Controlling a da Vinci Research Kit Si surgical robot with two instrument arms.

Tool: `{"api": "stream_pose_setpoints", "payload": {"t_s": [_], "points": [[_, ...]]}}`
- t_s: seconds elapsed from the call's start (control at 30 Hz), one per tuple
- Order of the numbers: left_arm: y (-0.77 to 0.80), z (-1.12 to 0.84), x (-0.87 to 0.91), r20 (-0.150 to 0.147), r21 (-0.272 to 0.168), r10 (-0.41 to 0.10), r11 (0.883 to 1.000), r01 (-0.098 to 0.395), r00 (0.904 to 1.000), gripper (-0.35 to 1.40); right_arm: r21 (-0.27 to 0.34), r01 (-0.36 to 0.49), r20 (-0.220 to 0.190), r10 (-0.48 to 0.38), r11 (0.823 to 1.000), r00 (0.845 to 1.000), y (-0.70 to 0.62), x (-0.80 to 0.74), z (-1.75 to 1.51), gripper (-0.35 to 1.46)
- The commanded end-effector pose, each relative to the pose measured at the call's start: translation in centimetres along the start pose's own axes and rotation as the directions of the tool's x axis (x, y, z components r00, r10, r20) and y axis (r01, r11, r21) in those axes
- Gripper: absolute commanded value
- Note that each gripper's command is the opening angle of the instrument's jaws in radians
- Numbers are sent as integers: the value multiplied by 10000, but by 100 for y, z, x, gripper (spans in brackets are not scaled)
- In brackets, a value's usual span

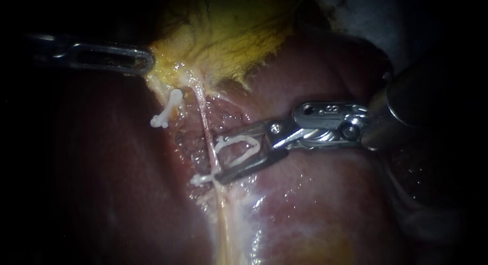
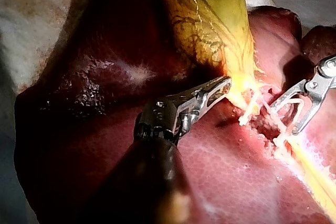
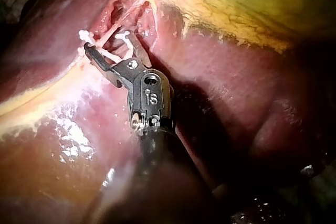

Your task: Clipping second clip right tube

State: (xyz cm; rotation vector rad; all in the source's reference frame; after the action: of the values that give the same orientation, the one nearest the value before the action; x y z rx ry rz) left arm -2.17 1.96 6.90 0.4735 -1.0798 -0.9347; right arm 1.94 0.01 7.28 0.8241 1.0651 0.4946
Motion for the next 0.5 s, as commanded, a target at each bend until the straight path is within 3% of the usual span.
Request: {"api": "stream_pose_setpoints", "payload": {"t_s": [0.03,0.3,0.5], "points": [[0,0,0,0,-1,1,10000,-1,10000,-35,18,-89,-88,89,10000,9999,1,0,3,52],[0,0,0,0,-1,0,10000,0,10000,-35,499,-727,-845,767,9961,9935,11,-7,26,53],[0,0,0,1,-3,0,10000,0,10000,-35,1747,-1324,-1768,1634,9757,9706,12,-6,33,53]]}}
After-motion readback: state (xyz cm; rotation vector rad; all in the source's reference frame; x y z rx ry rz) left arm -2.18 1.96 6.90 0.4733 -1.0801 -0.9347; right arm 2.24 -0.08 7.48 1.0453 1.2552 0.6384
